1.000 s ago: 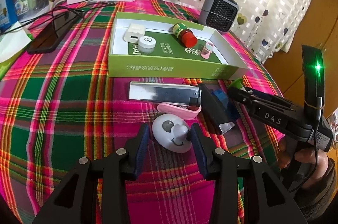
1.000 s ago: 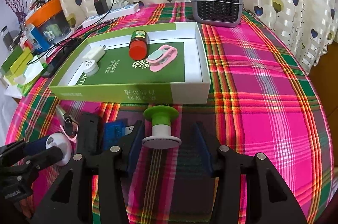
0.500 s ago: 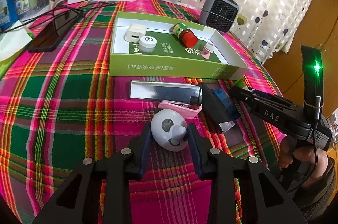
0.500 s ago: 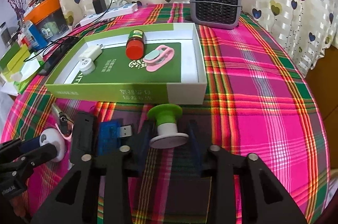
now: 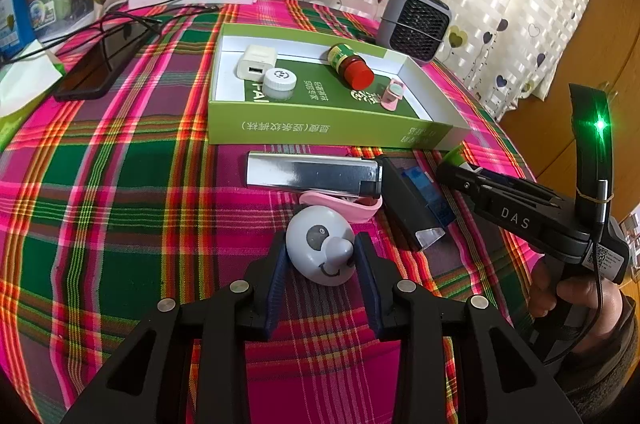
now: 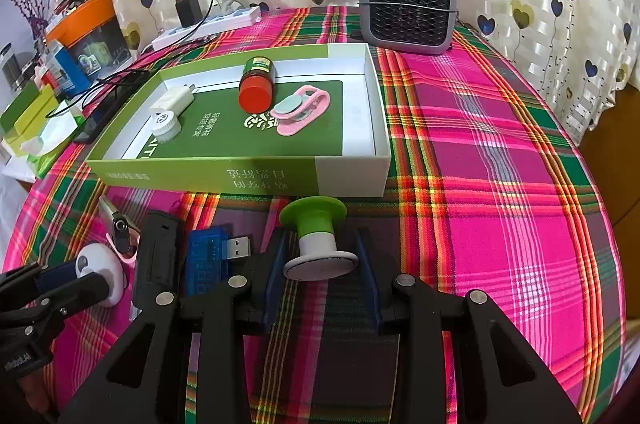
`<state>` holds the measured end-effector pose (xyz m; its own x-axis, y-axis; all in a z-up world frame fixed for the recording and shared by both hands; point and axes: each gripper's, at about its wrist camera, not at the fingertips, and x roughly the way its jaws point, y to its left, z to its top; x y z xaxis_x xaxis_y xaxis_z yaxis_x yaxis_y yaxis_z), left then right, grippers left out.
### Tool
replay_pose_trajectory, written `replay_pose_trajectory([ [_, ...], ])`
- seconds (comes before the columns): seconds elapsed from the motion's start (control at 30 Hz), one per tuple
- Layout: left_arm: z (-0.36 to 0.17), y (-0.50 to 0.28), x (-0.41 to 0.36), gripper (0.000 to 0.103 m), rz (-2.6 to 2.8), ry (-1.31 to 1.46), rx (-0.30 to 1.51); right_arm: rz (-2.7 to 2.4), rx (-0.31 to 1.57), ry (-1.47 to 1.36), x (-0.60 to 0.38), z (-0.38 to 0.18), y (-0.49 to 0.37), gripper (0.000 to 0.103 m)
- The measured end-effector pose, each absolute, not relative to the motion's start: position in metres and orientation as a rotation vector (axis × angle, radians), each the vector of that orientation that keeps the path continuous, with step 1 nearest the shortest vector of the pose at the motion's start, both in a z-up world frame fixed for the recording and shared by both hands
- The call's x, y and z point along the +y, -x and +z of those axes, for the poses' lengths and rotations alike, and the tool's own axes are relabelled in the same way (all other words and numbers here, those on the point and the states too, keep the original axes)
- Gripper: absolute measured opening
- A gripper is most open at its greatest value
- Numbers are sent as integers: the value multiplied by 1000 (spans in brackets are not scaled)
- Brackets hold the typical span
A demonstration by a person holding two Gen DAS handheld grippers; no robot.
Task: Organize rigid objects
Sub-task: 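Carry the white face holder with the left tool while the right tool carries the green-topped holder into the box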
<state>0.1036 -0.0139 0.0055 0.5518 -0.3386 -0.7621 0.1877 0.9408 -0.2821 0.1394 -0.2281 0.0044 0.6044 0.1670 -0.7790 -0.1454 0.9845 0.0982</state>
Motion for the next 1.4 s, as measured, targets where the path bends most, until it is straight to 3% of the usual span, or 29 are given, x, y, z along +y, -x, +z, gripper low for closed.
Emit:
replay_pose_trajectory([
  [1.4,23,-84,-15,30,-301,123,871,180,870,-64,-233,13,-122,35],
])
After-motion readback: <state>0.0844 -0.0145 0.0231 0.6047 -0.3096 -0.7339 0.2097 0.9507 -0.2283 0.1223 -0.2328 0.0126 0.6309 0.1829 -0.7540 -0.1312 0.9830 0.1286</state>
